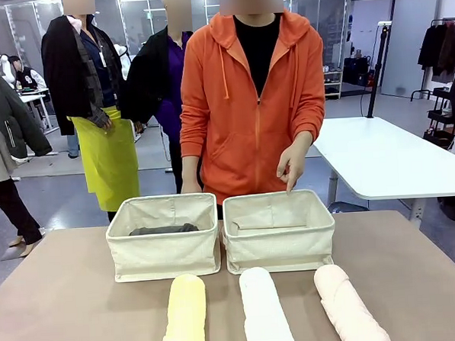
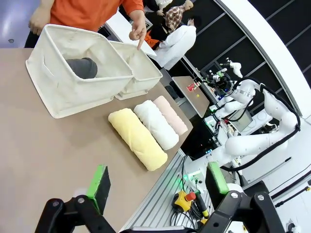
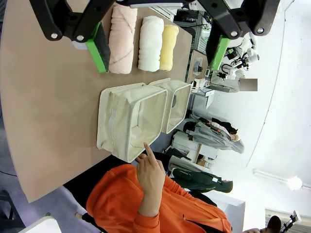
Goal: Divide the towels into two baskets.
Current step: Pick up one hotel-folded towel from the bottom of the table and place it in the Fabric basket indicated by the person.
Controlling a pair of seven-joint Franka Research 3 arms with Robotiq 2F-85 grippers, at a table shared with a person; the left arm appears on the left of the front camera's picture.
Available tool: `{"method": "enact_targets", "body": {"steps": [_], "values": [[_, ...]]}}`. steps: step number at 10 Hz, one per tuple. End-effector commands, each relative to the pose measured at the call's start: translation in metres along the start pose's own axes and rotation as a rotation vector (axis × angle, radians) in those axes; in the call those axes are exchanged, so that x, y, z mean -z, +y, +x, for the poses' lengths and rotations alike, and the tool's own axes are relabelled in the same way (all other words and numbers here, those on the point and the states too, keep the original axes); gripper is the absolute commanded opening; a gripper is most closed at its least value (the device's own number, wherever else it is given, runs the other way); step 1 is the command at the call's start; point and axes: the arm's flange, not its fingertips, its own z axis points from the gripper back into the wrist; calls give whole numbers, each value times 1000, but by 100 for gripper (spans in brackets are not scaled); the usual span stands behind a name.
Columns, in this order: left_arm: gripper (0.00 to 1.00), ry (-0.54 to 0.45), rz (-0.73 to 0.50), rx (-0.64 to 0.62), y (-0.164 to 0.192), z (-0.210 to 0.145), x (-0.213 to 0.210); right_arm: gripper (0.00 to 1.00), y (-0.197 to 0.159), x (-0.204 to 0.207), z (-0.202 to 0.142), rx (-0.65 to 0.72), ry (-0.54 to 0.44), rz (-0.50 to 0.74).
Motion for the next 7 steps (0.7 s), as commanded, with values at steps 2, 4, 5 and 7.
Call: {"method": "enact_targets", "body": {"steps": [2,4,5,7], "values": [[100,-20,-15,12,-3,3,-2,100,16,56,-9,-15,246,-122],[100,-20,-15,12,-3,3,-2,100,32,108,-26,-67,423,-197],[100,-20,-15,12,-3,3,-2,100,38,131,-38,-99,494,-228],[100,-20,-15,12,-3,3,-2,100,42,172,-66,-140,617,-307]]}}
